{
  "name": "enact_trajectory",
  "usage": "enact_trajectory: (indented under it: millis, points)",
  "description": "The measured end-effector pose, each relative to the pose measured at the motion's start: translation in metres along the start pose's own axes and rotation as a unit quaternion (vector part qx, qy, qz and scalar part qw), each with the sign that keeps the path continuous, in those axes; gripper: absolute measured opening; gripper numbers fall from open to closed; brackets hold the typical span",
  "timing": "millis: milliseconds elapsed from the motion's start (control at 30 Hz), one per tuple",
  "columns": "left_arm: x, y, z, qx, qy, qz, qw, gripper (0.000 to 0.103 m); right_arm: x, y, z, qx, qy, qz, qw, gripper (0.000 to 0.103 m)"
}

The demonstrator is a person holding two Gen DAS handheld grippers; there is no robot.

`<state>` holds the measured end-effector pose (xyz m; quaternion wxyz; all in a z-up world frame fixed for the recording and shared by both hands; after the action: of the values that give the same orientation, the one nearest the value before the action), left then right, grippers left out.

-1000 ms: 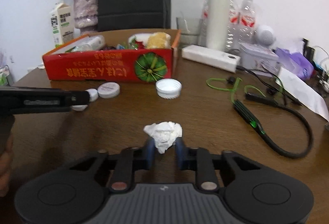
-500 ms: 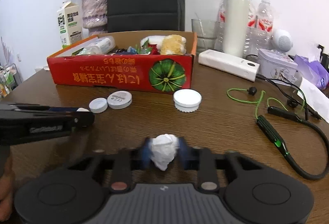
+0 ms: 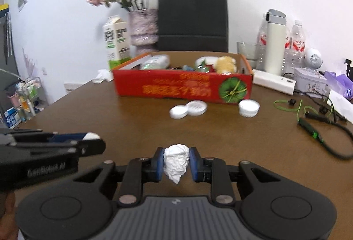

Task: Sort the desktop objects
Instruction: 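Grasp a white bottle cap with the left tool while the right tool grasps the white tissue, then carry cap and tissue into the cardboard box and open both tools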

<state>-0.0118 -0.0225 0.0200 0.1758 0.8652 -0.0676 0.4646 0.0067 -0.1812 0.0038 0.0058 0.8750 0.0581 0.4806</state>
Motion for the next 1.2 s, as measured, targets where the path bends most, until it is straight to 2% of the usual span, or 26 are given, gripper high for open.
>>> enact_trajectory:
  millis: [133, 233, 433, 567, 700, 867, 967, 1000, 1100, 1200]
  points:
    - [-0.017, -0.005, -0.030, 0.014, 0.013, -0.003, 0.9998, 0.026, -0.027, -0.020, -0.025, 0.000, -0.005, -0.007, 1.000, 0.023]
    - [-0.028, -0.004, -0.049, 0.002, 0.019, -0.006, 0.9998, 0.026, -0.043, -0.026, -0.044, -0.006, -0.012, -0.003, 1.000, 0.023]
    - [-0.037, 0.006, -0.085, -0.015, 0.048, -0.002, 0.9987, 0.026, -0.054, -0.023, -0.086, -0.030, 0.006, 0.002, 1.000, 0.023]
    - [-0.018, 0.006, -0.106, -0.033, 0.087, -0.008, 0.9957, 0.026, -0.041, -0.013, -0.105, -0.036, 0.028, 0.011, 0.999, 0.023]
    - [0.018, 0.003, -0.113, -0.064, 0.116, 0.002, 0.9912, 0.026, -0.008, 0.006, -0.113, -0.029, 0.053, 0.035, 0.998, 0.023]
    - [0.064, -0.013, -0.086, -0.073, 0.121, 0.010, 0.9899, 0.026, 0.040, 0.033, -0.096, -0.013, 0.074, 0.053, 0.996, 0.023]
    - [0.103, -0.031, -0.059, -0.109, 0.105, -0.013, 0.9884, 0.026, 0.074, 0.047, -0.072, -0.004, 0.073, 0.053, 0.996, 0.023]
    - [0.117, -0.038, -0.046, -0.125, 0.099, -0.025, 0.9869, 0.026, 0.090, 0.052, -0.058, 0.010, 0.064, 0.057, 0.996, 0.023]
    - [0.156, -0.057, 0.000, -0.130, 0.071, -0.044, 0.9880, 0.026, 0.128, 0.061, -0.016, 0.034, 0.037, 0.069, 0.996, 0.023]
    - [0.188, -0.081, 0.059, -0.121, 0.030, -0.073, 0.9895, 0.026, 0.162, 0.064, 0.040, 0.025, 0.007, 0.069, 0.997, 0.024]
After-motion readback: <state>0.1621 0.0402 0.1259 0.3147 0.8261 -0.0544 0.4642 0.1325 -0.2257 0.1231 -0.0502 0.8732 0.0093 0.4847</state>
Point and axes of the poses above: each gripper's, at about its wrist camera, not at the fingertips, and z roughly the way its jaws point, y to its right, x to its top, the point moved 4 cm from there along z, roughly the way its jaws point, and after that the axes turned 15 degrees about -x, right-handed, at the moved point
